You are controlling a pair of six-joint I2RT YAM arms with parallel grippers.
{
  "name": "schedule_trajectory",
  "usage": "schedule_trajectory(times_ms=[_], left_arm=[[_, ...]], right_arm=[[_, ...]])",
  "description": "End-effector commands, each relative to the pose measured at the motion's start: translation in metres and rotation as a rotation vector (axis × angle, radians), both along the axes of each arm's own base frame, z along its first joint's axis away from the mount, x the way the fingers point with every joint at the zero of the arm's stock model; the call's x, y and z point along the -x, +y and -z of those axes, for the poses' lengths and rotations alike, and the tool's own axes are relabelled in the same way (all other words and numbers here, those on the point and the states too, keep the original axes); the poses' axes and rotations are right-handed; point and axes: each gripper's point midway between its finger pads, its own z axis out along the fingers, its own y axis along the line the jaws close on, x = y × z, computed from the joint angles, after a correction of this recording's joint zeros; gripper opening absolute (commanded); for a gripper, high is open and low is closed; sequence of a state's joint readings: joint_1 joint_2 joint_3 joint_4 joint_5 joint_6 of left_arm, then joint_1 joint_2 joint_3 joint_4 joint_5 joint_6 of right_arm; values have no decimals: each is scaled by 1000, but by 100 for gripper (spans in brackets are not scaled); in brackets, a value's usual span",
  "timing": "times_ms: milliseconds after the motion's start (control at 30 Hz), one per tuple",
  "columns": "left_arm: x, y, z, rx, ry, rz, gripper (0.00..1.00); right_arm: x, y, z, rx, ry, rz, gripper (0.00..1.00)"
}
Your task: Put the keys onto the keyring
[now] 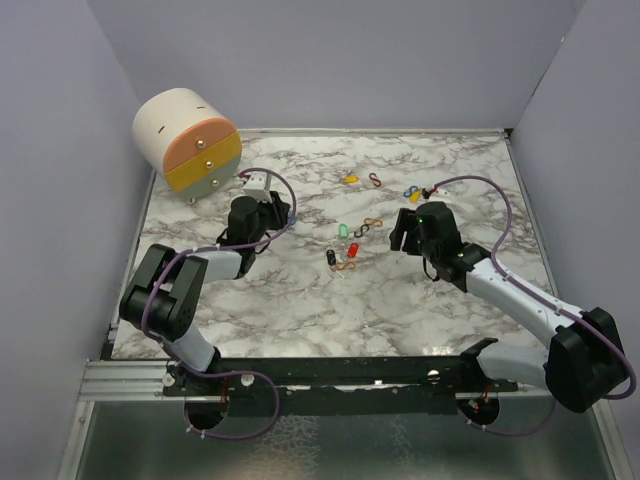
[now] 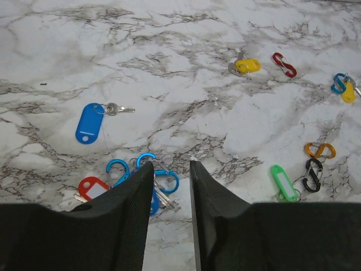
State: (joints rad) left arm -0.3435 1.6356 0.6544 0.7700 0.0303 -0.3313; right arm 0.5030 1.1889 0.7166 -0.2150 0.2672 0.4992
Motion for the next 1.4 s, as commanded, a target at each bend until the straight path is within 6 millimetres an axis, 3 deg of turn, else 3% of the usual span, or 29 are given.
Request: schedule_trajectory(times_ms=[0, 167, 400, 533, 700, 1367], left_arm=[[0, 16, -18, 52, -34, -83, 37], [-17, 26, -15, 43, 18, -144, 48], [-65, 20, 23, 88, 170, -174, 49], [-79, 17, 42, 139, 222, -184, 49], [-86, 19, 58, 150, 254, -200, 50], [-103, 27, 92, 140, 304, -210, 51]], right_arm=[[-2, 5, 2, -5, -8, -24, 64], [-1, 6, 4, -9, -2, -30, 64], [-1, 7, 2, -17, -7, -35, 64], [0, 8, 1, -21, -8, -40, 64], [-2, 9, 2, -21, -10, -39, 64], [-4, 9, 4, -15, -7, -35, 64]])
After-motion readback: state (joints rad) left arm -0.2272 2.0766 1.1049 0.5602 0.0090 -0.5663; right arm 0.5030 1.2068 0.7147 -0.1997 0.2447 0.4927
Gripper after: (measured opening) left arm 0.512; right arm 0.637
